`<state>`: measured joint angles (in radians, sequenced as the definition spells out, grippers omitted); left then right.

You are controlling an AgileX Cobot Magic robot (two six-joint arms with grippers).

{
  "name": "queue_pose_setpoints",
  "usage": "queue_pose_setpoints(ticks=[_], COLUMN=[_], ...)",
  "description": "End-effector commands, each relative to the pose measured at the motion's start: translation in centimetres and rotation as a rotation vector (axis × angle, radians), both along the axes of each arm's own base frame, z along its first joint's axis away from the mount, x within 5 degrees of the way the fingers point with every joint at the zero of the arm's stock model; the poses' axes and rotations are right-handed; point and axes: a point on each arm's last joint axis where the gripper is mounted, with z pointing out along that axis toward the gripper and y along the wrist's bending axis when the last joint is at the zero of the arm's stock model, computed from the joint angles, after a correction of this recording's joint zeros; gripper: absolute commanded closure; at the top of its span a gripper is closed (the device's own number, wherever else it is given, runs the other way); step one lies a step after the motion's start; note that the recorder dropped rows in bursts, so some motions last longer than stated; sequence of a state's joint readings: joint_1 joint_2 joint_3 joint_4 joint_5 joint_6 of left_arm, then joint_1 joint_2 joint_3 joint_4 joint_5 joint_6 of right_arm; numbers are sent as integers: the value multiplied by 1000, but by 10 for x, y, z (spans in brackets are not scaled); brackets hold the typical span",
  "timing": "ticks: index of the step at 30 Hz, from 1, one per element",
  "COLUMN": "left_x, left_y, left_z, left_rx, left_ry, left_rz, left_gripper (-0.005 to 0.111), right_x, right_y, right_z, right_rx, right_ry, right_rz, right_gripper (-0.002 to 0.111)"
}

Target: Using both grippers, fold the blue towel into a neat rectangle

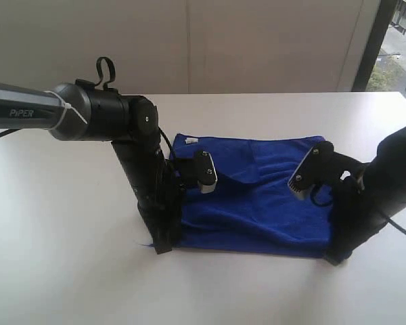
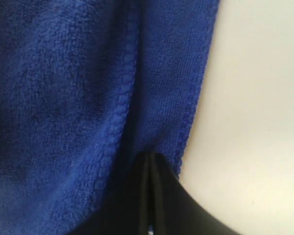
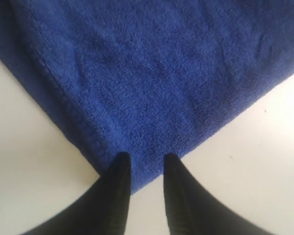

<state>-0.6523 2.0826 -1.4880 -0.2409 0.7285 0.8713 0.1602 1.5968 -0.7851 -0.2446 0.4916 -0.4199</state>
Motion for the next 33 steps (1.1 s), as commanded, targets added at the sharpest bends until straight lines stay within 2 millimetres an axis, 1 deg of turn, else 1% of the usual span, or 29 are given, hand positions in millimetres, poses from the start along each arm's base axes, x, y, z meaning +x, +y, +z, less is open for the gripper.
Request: queue_pose_setpoints(ticks=[1,6,10,16,23,25,29,33], left_x=[-4,-4,-4,-3,-3,-3,-3,-3], left_y=[3,3,3,3,3,3,3,3], left_z=[-3,-3,-3,-3,-3,-3,-3,-3], left_rx=[16,16,16,15,15,15,15,15], left_ry=[37,37,37,35,35,35,35,35], left_rz=[3,3,3,3,3,3,3,3], left_gripper=[107,107,107,107,107,107,107,107], right_x=[2,4,3,-3,-2,-1,1,2], right_y=[1,2,2,12,14,13,10,10], right_z=[-7,-10,-15,-17,-17,-19,-26,-28], right_rx=[-10,-22,-14,-9,-10,-30,-55,-59], right_ry=[5,0,27,87,75,79,93,88], right_rz=[21,68,66,141,149,164,139,145], right_gripper=[76,75,75,75,76,76,76,77])
